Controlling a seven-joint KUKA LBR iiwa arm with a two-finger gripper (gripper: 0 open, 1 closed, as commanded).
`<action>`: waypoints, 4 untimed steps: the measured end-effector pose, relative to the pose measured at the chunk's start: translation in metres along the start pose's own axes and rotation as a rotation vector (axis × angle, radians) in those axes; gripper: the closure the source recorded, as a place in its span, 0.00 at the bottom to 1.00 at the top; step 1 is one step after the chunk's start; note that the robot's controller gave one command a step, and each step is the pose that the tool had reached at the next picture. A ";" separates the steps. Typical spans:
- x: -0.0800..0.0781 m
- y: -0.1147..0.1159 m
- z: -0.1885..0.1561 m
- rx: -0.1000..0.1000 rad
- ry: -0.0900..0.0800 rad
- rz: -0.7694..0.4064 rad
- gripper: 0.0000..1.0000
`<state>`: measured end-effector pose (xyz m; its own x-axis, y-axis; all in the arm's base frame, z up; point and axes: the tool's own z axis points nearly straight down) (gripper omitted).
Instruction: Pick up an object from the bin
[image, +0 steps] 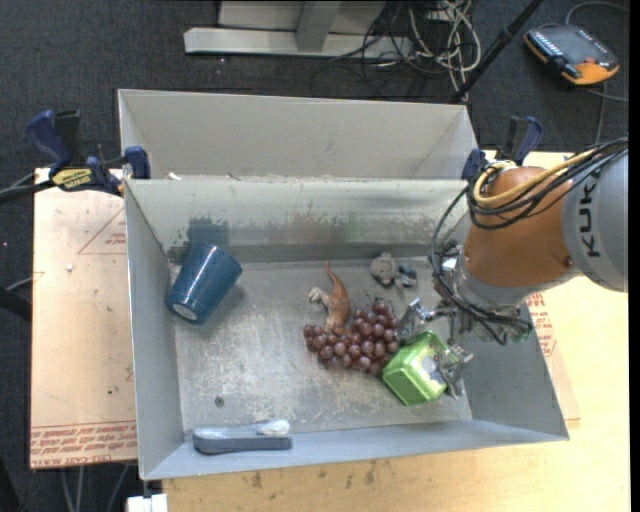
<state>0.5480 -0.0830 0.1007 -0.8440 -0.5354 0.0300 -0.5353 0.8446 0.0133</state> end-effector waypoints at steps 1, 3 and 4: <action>0.002 0.001 -0.002 0.011 -0.016 -0.001 1.00; 0.002 0.000 -0.002 0.012 -0.016 -0.002 1.00; 0.002 0.000 -0.002 0.013 -0.016 -0.002 1.00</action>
Offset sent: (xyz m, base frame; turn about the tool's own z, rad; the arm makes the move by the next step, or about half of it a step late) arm 0.0054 0.0059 0.0360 -0.0316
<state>0.5461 -0.0839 0.1032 -0.8432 -0.5374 0.0135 -0.5374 0.8433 0.0008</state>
